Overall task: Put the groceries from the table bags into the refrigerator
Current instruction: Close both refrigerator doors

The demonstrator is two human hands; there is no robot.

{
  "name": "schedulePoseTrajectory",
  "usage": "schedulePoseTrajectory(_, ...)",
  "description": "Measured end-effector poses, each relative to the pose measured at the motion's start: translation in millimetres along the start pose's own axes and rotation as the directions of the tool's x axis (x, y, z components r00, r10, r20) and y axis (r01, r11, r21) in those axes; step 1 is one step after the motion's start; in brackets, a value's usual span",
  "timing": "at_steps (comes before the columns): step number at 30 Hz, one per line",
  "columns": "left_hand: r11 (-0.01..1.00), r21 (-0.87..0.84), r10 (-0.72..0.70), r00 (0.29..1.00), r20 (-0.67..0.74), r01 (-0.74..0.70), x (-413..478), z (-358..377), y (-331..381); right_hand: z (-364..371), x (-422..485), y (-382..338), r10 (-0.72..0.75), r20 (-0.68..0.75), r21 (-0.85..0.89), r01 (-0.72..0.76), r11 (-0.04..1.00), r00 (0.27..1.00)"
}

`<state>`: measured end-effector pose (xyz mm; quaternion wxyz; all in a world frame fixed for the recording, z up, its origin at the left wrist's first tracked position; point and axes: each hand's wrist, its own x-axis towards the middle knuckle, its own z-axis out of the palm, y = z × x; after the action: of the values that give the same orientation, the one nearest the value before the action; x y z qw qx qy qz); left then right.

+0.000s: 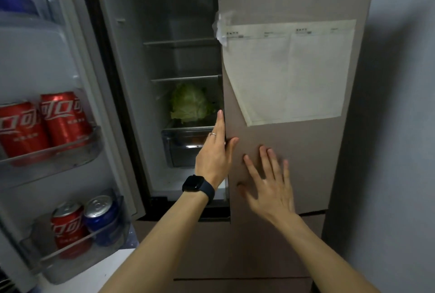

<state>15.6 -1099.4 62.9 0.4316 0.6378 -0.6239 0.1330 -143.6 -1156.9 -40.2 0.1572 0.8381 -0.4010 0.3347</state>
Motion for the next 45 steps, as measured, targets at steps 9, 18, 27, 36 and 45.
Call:
schedulePoseTrajectory(9,0.836,0.483,0.316,0.948,-0.036,-0.26,25,34,-39,36,23,13,-0.032,-0.067,-0.097,0.026,0.995,0.997)
schedulePoseTrajectory(18,0.794,0.543,0.323,0.946,0.006,-0.275,30,30,-48,22,25,3,0.004,0.052,-0.094,0.001,0.996,0.999)
schedulePoseTrajectory(27,0.81,0.569,-0.036,0.957,0.289,-0.142,-44,-22,-1,-83,7,-21,-0.011,0.556,0.085,-0.044,0.995,0.831)
schedulePoseTrajectory(36,0.804,0.594,-0.162,0.974,0.16,0.036,-169,-165,-61,-130,-25,-131,-0.239,0.438,0.332,0.091,0.939,0.866)
schedulePoseTrajectory(45,0.867,0.236,-0.381,0.889,-0.256,0.439,-249,-325,-167,-125,-35,-331,-0.298,0.133,0.651,0.144,0.746,0.945)
